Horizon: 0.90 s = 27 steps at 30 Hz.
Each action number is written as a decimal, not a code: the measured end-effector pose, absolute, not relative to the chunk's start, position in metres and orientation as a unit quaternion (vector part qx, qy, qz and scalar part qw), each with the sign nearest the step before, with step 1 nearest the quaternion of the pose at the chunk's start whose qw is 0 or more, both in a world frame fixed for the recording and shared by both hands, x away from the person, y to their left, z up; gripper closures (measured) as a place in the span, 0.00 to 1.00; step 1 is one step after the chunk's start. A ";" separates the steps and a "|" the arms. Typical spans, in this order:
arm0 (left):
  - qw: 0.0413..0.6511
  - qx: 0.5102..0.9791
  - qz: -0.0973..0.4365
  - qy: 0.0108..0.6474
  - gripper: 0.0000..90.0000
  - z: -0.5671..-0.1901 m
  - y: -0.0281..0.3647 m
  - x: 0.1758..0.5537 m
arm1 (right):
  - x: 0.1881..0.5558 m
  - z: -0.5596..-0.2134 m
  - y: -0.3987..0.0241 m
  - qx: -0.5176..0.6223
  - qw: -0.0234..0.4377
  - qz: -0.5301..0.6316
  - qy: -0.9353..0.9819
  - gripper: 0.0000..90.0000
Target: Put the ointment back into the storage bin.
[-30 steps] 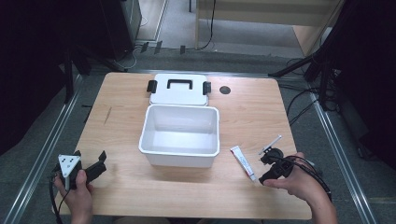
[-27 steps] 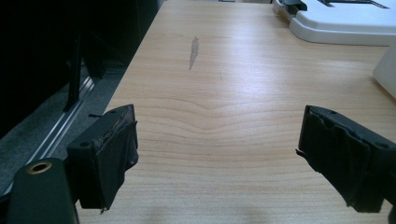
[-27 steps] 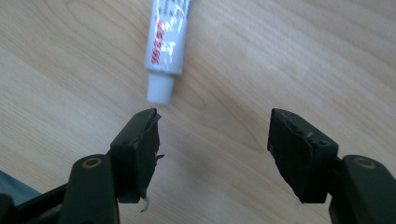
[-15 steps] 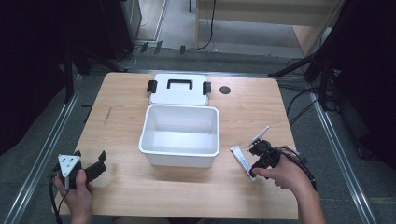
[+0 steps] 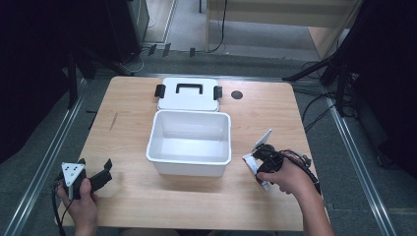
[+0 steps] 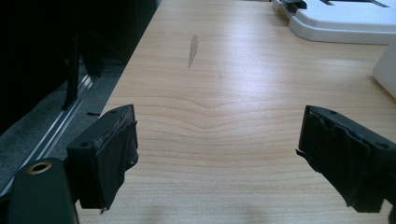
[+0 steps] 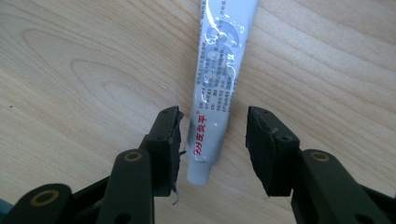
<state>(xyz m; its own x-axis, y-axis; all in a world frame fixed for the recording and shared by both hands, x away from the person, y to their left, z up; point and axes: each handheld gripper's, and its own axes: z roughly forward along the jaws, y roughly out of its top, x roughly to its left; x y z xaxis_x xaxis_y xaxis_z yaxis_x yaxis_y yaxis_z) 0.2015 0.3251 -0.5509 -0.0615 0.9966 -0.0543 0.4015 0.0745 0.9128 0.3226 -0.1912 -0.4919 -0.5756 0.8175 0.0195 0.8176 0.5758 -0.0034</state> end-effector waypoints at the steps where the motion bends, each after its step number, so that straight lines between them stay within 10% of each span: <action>1: 0.390 0.563 0.381 0.621 0.14 -0.551 0.325 0.202 | 0.323 -0.493 -0.189 -0.461 0.009 0.002 -0.887 0.63; 27: 0.391 0.562 0.382 0.620 0.14 -0.551 0.325 0.201 | 0.331 -0.486 -0.182 -0.454 -0.011 -0.013 -0.891 0.80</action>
